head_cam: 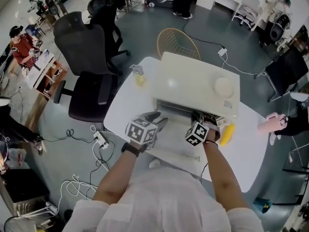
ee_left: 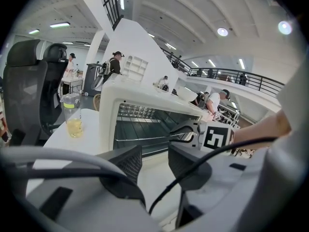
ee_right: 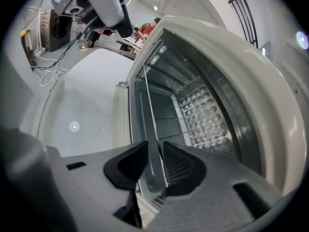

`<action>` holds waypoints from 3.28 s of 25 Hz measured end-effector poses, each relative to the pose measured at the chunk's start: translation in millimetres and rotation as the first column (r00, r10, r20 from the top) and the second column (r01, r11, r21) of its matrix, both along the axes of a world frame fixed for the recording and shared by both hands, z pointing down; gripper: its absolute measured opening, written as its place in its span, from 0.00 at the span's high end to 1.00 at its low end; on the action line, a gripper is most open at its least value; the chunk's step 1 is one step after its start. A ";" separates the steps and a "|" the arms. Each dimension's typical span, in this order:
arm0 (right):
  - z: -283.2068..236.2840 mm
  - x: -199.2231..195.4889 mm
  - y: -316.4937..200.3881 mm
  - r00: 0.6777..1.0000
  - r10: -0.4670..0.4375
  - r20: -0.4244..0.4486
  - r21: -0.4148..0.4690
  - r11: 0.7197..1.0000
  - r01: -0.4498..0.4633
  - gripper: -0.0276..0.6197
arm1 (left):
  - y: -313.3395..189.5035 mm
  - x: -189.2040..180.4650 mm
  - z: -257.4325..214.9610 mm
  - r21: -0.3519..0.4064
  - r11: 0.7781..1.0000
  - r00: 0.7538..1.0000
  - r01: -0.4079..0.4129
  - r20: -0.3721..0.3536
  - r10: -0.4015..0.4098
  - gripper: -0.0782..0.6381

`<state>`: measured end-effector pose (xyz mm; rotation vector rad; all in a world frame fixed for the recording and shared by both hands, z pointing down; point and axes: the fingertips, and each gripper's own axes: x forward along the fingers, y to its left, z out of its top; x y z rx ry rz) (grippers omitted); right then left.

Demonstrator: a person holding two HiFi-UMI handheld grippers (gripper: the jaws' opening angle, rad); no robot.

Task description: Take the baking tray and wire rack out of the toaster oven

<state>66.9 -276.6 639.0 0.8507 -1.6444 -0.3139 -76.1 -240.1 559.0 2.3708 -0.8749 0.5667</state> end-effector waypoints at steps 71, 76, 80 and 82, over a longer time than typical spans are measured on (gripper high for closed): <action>-8.2 -27.0 122.6 0.971 0.044 0.236 -0.105 0.994 -0.020 0.87 | -39.9 -31.6 90.8 -0.223 0.936 0.934 0.274 0.293 -0.204 0.88; -19.7 -18.7 125.8 0.914 0.184 0.362 -0.215 0.970 -0.110 0.82 | -39.4 -31.2 91.8 -0.238 0.929 0.933 0.284 0.293 -0.210 0.88; -45.4 0.5 109.2 0.773 0.391 0.500 -0.297 0.916 -0.272 0.81 | -40.0 -30.9 91.3 -0.233 0.929 0.930 0.286 0.302 -0.211 0.88; -58.9 21.5 96.7 0.695 0.483 0.533 -0.300 0.876 -0.378 0.81 | -39.6 -31.5 90.9 -0.236 0.928 0.930 0.287 0.300 -0.212 0.88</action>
